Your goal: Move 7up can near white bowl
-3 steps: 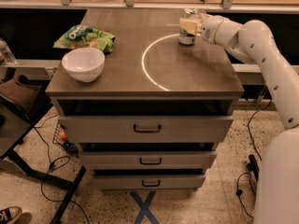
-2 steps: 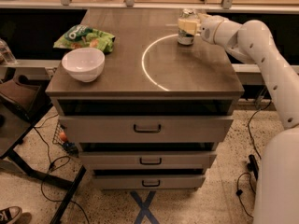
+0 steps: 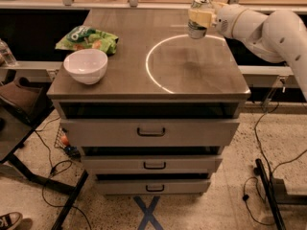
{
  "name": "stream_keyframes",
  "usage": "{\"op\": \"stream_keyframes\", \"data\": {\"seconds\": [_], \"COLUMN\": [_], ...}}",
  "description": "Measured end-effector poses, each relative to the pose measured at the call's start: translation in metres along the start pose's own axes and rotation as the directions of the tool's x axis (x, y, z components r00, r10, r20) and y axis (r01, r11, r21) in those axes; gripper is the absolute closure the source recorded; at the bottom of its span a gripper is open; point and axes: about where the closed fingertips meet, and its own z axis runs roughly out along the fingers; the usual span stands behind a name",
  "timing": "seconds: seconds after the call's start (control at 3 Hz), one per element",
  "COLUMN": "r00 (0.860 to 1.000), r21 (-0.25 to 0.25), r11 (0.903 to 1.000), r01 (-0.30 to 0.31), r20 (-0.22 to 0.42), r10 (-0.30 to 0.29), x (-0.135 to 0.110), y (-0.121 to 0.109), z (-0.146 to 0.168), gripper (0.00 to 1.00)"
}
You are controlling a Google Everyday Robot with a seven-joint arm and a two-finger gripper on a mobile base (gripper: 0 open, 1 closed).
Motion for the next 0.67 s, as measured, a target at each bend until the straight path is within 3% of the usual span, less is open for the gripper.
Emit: {"op": "stream_keyframes", "data": {"seconds": [0.33,0.67], "r00": [1.000,0.999], "r21": [-0.060,-0.148], "r11": [0.9977,0.9876], "r01": [0.030,0.054], "r20": [0.007,0.005], "r10": [-0.029,-0.054], "x": [-0.011,-0.009], "y": [0.039,0.078], "z": [-0.028,-0.054], "gripper": [1.00,1.00]}}
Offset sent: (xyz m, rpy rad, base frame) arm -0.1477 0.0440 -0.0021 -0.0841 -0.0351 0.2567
